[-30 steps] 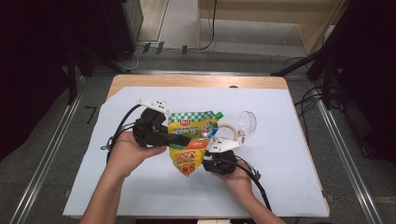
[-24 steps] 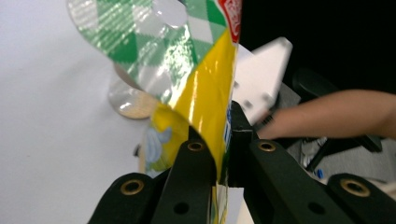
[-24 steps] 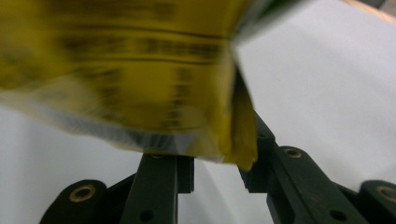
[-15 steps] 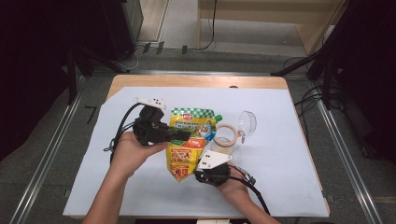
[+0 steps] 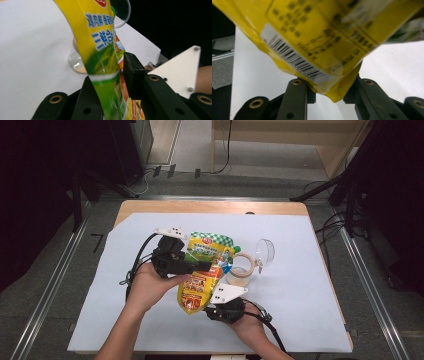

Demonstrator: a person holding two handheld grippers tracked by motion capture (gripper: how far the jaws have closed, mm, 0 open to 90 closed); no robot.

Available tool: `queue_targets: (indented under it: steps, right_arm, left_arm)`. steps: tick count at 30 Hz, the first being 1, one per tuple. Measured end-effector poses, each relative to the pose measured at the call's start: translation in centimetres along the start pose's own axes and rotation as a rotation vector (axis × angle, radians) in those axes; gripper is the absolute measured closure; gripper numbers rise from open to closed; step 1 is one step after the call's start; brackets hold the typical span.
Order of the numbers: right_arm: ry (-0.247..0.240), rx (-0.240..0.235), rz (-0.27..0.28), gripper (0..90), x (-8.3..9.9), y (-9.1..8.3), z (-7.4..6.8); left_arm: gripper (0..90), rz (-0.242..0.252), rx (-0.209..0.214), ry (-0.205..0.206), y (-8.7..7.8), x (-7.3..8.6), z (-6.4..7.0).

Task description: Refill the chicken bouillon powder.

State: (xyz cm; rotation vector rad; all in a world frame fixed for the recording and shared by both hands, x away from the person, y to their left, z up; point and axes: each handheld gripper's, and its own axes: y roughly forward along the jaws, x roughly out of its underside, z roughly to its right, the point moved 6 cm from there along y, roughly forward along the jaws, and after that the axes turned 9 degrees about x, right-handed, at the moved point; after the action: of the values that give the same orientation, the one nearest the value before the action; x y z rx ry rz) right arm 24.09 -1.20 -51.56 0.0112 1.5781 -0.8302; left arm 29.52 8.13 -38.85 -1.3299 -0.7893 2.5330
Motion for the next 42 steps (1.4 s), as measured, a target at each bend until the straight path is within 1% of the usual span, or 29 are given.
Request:
queue_targets:
  steps: [2, 6, 8, 9, 11, 14, 16, 18, 20, 23, 27, 31, 32, 33, 34, 35, 37, 38, 41, 42]
  right_arm:
    - [0.003, -0.011, 0.005, 73.1, -0.2, -0.2, -0.3]
    - [0.002, -0.027, 0.008, 72.3, -0.3, -0.2, -0.7]
    - [0.0, -0.03, 0.01, 72.0, -0.3, -0.2, -0.8]
    - [0.0, -0.035, 0.016, 71.5, -0.4, -0.3, -0.9]
    - [0.002, -0.042, 0.027, 70.4, -0.7, -0.5, -1.0]
    - [-0.003, -0.042, 0.025, 69.8, -0.8, -0.5, -1.2]
    - [-0.002, -0.04, 0.023, 69.9, -0.8, -0.5, -1.2]
    - [0.005, -0.046, 0.022, 70.0, -0.8, -0.5, -1.0]
    - [0.023, -0.054, 0.026, 69.7, -0.9, -0.6, -0.9]
    - [0.027, -0.056, 0.026, 69.5, -1.0, -0.7, -0.9]
    - [0.048, -0.066, 0.028, 68.9, -1.0, -0.7, -0.7]
    - [0.058, -0.072, 0.028, 68.2, -1.1, -0.7, -0.6]
    - [0.058, -0.072, 0.028, 68.2, -1.1, -0.7, -0.6]
    - [0.063, -0.074, 0.028, 67.7, -1.1, -0.5, -0.5]
    - [0.063, -0.074, 0.028, 67.7, -1.1, -0.5, -0.5]
    - [0.063, -0.076, 0.029, 67.2, -1.1, -0.4, -0.5]
    - [0.061, -0.082, 0.023, 66.2, -1.2, -0.1, -0.5]
    - [0.062, -0.087, 0.015, 65.7, -1.4, 0.2, -0.6]
    - [0.062, -0.089, 0.009, 65.7, -1.6, 0.4, -0.6]
    - [0.061, -0.092, 0.012, 65.6, -1.6, 0.4, -0.6]
  left_arm:
    - [75.1, -0.005, -0.016, 0.001, 0.3, 0.0, 0.0]
    - [73.4, -0.014, -0.025, 0.002, 0.9, 0.1, 0.1]
    - [72.2, -0.015, -0.022, 0.002, 1.0, 0.1, 0.1]
    - [71.8, -0.016, -0.029, 0.002, 1.1, 0.1, 0.1]
    - [70.6, -0.024, -0.028, -0.009, 1.3, 0.2, 0.0]
    - [69.6, -0.028, -0.024, -0.016, 1.7, 0.3, 0.0]
    - [68.5, -0.035, -0.033, -0.013, 1.8, 0.3, -0.1]
    - [66.8, -0.038, -0.035, -0.017, 1.9, 0.4, -0.1]
    - [63.8, -0.034, -0.033, -0.026, 2.2, 0.3, -0.1]
    - [62.4, -0.035, -0.033, -0.035, 2.4, 0.3, -0.2]
    - [57.8, -0.051, -0.051, -0.034, 2.8, 0.4, -0.2]
    - [56.0, -0.058, -0.062, -0.033, 3.1, 0.5, -0.3]
    - [56.0, -0.056, -0.063, -0.036, 3.1, 0.5, -0.3]
    - [56.2, -0.066, -0.073, -0.052, 3.3, 0.5, -0.6]
    - [56.7, -0.066, -0.073, -0.052, 3.3, 0.5, -0.6]
    - [56.7, -0.078, -0.082, -0.063, 3.5, 0.5, -0.8]
    - [58.5, -0.097, -0.098, -0.098, 3.7, 0.4, -1.1]
    - [59.2, -0.107, -0.123, -0.119, 3.7, 0.3, -1.3]
    - [60.1, -0.116, -0.129, -0.125, 3.7, 0.2, -1.4]
    - [60.5, -0.12, -0.125, -0.127, 3.6, 0.1, -1.4]
